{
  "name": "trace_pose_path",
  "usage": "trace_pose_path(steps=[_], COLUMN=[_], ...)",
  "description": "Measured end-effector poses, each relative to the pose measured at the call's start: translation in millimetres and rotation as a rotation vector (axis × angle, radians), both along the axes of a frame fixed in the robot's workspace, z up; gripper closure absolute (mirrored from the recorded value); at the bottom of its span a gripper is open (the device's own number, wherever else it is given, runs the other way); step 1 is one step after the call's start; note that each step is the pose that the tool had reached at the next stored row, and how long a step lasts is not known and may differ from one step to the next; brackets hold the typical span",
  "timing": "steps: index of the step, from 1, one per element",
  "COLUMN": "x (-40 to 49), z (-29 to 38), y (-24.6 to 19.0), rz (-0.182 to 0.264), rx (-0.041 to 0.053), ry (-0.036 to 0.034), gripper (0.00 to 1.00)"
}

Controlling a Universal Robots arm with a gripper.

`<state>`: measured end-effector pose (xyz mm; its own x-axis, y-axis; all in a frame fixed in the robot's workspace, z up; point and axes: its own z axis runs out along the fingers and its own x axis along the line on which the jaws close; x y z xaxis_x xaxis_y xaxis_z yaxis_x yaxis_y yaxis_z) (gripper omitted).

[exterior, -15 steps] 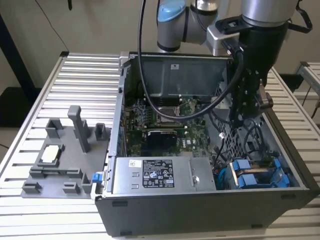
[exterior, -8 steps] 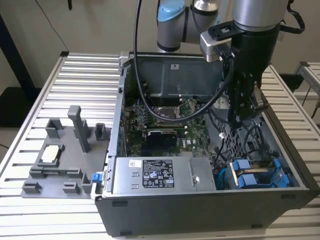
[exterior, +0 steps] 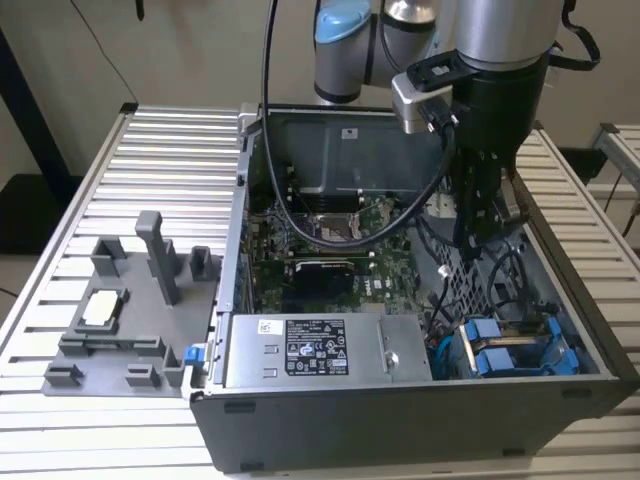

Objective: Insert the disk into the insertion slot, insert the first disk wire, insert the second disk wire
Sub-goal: 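Insert the second disk wire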

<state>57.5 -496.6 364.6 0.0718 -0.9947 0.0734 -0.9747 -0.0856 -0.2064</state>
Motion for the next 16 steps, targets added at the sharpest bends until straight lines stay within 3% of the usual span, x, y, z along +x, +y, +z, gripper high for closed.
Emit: trace_pose_path(steps=[2,8,16], x=[-1.7,-6.3,-6.5], z=[-0.5,-1.3,-1.4], y=[0.1,0.3,0.3], rz=[0.000,0.000,0.000], rx=[-0.0019,-0.0072,-0.0077], ry=[-0.0082,-0.0191,-0.0198], gripper=[0.73,0.73,0.73])
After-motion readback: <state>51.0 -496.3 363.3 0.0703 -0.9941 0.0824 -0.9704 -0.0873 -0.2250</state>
